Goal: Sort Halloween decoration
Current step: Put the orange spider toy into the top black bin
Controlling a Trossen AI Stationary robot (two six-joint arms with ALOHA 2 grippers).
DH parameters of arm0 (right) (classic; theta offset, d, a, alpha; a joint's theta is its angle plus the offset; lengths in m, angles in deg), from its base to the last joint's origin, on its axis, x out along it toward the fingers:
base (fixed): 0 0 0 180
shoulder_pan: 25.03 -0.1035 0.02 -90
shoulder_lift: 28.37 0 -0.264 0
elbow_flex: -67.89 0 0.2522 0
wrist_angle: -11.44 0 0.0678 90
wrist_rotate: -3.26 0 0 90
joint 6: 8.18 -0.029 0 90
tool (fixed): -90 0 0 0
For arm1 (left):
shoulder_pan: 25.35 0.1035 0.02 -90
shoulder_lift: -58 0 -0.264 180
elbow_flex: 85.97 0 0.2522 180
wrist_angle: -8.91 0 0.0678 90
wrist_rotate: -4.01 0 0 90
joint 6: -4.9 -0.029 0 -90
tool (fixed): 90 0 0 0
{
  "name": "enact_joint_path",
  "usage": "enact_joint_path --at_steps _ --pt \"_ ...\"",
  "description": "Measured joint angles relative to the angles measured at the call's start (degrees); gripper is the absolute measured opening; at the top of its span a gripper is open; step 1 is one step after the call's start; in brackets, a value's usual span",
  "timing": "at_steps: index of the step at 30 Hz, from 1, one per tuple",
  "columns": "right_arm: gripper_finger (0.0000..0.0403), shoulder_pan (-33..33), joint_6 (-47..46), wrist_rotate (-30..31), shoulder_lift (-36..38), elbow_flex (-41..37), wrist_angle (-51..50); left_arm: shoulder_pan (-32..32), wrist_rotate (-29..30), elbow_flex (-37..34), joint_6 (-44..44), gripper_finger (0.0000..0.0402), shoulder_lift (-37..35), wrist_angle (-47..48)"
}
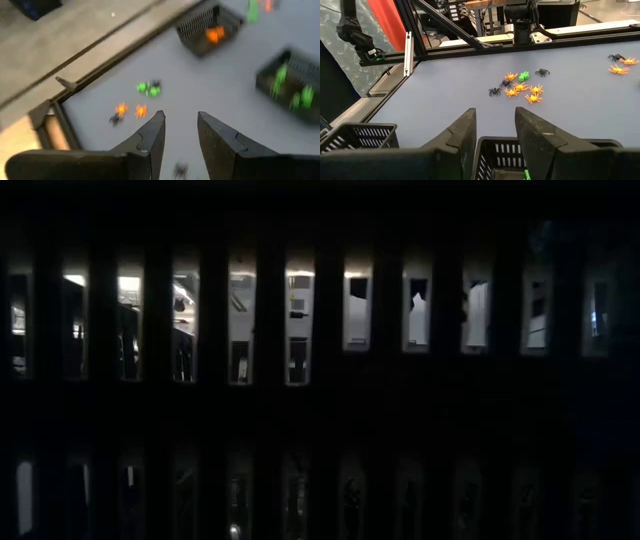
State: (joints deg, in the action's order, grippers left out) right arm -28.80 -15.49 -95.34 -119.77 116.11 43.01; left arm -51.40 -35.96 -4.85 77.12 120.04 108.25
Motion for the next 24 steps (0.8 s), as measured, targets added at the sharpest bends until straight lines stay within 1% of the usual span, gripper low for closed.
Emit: enact_joint_path --at_steps 3,6,8,10,13,16,18,21,24 --pt "0.0134 0.00 -0.05 0.02 -0.02 0.00 0.20 -0.35 4.92 -5.63 4.69 0.0108 -4.50 -2.16" --pt "0.0134 0.00 -0.11 0.00 -0.02 0.00 0.51 0.16 5.90 -11.17 7.86 0.0108 -6.61 -3.10" --pt "0.0134 0.00 -0.11 0.01 0.00 0.00 0.47 0.61 3.95 -14.99 9.17 0.0108 -6.77 -6.48" --pt "0.0134 0.00 -0.11 0.01 -0.01 0.00 0.47 0.77 1.49 -18.95 8.49 0.0108 -6.49 -10.36" --pt "0.0134 0.00 -0.11 0.44 0.00 0.00 0.43 1.01 -1.96 -24.52 3.27 0.0108 -6.09 -18.63" --pt "0.0134 0.00 -0.10 0.52 -0.01 0.00 0.47 2.52 -8.55 -29.41 -1.41 0.0119 -6.16 -28.89" --pt "0.0134 0.00 -0.09 0.52 -0.02 0.00 0.69 3.62 -12.76 -32.01 -5.39 0.0139 -6.10 -35.94" --pt "0.0134 0.00 -0.10 0.56 -0.01 0.00 1.33 5.20 -17.02 -35.36 -10.67 0.0178 -6.10 -45.21" --pt "0.0134 0.04 -0.09 0.59 0.00 0.00 1.39 6.61 -18.04 -37.13 -12.76 0.0219 -6.12 -50.11"
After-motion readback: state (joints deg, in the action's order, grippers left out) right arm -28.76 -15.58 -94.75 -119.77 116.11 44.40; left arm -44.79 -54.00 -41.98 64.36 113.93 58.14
